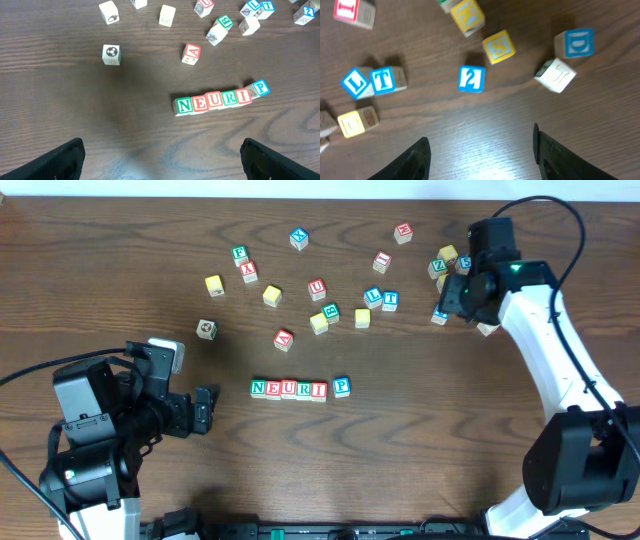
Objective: Spell out NEURIPS
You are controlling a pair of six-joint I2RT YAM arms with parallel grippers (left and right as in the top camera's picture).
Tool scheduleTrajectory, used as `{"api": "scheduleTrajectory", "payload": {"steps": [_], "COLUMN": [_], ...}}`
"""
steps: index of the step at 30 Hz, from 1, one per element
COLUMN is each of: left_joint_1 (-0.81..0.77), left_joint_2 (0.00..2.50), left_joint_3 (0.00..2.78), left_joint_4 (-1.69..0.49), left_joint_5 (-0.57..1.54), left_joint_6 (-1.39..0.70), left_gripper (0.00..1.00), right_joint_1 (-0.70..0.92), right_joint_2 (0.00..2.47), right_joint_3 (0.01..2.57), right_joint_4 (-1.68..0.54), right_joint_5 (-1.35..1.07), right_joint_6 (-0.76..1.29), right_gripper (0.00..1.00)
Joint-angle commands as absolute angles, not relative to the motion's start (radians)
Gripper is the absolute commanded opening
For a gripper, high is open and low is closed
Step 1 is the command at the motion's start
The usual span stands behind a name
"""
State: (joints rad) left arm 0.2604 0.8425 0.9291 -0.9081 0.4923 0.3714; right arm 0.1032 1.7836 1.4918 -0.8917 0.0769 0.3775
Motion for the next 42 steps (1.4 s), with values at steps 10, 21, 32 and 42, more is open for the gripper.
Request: {"api": "scheduleTrajectory", "payload": {"steps": [10, 21, 32, 42], "left_joint_1": [0.266, 0.266, 0.266, 0.266], "left_joint_2": [0.842, 0.842, 0.842, 0.842], "left_joint_3": [0.949, 0.949, 0.949, 0.949], "left_joint_4": [-0.905, -0.905, -0.905, -0.905], "left_joint_5": [0.505, 0.505, 0.505, 0.505], "left_joint_6": [0.389, 0.389, 0.388, 0.389], "left_gripper": [0.98, 0.97, 0.98, 0.98], "right_joint_1": [0.066, 0.024, -0.008, 0.009], "right_joint_2": [2.103, 2.114, 2.114, 2.116], "right_joint_3": [1.788, 1.812, 1.813, 1.813], "right_joint_4": [-1.070, -1.052, -1.035, -0.986], "right_joint_5": [0.103, 0.128, 0.076, 0.040], "right_joint_6": [0.299, 0.260, 0.146, 0.009], "right_gripper": [0.50, 0.57, 0.59, 0.61]}}
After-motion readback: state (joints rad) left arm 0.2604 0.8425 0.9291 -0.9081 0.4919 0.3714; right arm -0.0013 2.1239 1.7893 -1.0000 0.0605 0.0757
